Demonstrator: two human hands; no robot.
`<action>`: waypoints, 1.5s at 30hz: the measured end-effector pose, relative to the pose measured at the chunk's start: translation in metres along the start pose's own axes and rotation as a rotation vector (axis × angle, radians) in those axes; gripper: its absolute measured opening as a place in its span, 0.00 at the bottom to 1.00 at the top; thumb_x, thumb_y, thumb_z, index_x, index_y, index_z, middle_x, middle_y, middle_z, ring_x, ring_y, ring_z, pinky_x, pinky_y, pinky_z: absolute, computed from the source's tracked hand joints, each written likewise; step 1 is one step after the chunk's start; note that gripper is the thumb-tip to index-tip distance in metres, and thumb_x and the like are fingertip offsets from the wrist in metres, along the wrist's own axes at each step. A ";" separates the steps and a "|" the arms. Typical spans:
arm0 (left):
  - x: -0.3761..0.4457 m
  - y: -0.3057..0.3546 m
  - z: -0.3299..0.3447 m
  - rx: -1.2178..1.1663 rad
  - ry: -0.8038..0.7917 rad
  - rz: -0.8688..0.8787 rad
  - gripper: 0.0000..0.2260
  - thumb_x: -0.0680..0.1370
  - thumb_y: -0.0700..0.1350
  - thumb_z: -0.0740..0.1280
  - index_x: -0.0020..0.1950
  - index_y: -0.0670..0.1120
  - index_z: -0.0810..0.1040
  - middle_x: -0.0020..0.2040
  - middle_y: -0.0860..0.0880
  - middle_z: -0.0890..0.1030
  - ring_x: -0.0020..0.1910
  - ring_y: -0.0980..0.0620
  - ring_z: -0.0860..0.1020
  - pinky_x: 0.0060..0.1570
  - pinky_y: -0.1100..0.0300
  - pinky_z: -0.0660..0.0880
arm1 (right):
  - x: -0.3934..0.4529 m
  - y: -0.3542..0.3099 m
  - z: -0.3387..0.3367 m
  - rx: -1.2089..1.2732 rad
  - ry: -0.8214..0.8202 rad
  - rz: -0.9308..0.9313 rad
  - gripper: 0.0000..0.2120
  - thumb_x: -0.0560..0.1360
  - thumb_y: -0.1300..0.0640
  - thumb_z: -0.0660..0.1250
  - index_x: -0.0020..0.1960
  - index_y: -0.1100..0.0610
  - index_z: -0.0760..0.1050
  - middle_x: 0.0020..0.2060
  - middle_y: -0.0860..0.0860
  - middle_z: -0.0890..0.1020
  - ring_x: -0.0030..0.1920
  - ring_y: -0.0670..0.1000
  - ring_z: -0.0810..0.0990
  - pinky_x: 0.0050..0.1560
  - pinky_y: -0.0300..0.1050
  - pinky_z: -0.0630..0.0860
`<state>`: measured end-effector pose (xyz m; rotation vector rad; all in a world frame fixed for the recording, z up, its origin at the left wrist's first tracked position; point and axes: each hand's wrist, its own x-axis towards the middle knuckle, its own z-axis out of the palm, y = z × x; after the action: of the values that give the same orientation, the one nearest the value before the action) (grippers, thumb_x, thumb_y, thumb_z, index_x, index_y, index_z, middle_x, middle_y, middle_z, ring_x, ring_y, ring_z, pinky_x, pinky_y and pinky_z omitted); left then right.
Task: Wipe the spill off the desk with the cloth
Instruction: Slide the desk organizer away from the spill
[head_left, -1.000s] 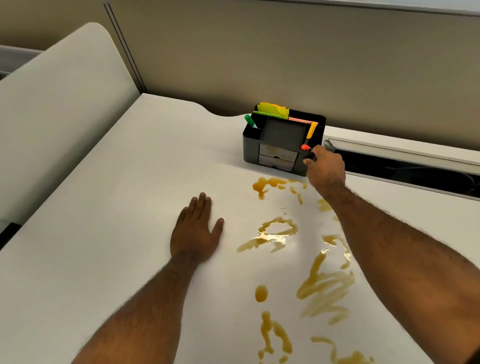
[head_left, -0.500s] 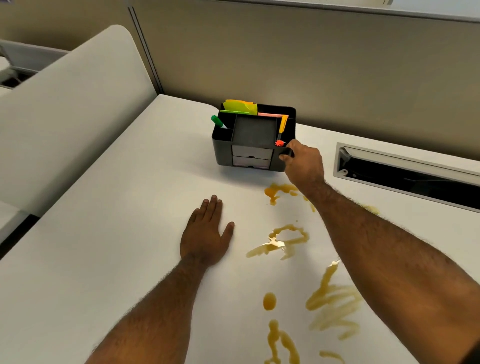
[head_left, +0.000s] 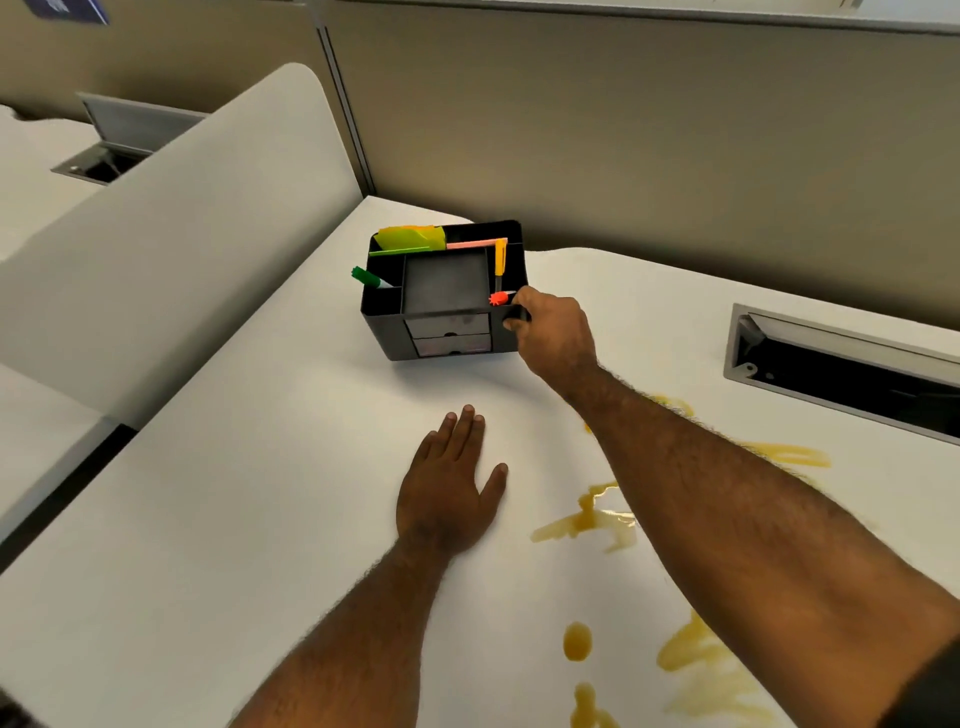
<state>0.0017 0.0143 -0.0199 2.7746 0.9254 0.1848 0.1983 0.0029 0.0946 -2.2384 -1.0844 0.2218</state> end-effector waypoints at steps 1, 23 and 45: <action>0.000 0.001 0.000 -0.002 -0.006 -0.003 0.31 0.79 0.63 0.46 0.79 0.51 0.49 0.80 0.54 0.47 0.79 0.55 0.46 0.77 0.57 0.48 | 0.001 -0.002 0.004 0.000 -0.007 -0.009 0.09 0.78 0.58 0.66 0.56 0.61 0.76 0.51 0.59 0.83 0.50 0.60 0.81 0.55 0.51 0.77; 0.001 0.001 -0.001 0.004 -0.031 -0.023 0.32 0.79 0.64 0.46 0.79 0.52 0.47 0.80 0.55 0.46 0.78 0.56 0.43 0.75 0.59 0.43 | 0.006 0.002 0.032 0.094 -0.102 -0.048 0.19 0.77 0.59 0.68 0.67 0.60 0.73 0.63 0.58 0.79 0.62 0.59 0.77 0.64 0.50 0.72; 0.005 0.000 0.000 0.036 -0.105 0.003 0.37 0.75 0.66 0.38 0.79 0.48 0.45 0.80 0.52 0.45 0.79 0.52 0.44 0.75 0.57 0.44 | -0.062 0.080 -0.041 -0.079 -0.018 0.071 0.35 0.77 0.44 0.65 0.78 0.52 0.54 0.76 0.51 0.63 0.74 0.56 0.65 0.72 0.54 0.64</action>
<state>0.0056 0.0180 -0.0193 2.7883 0.9069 0.0231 0.2262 -0.0996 0.0708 -2.3524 -1.0408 0.2335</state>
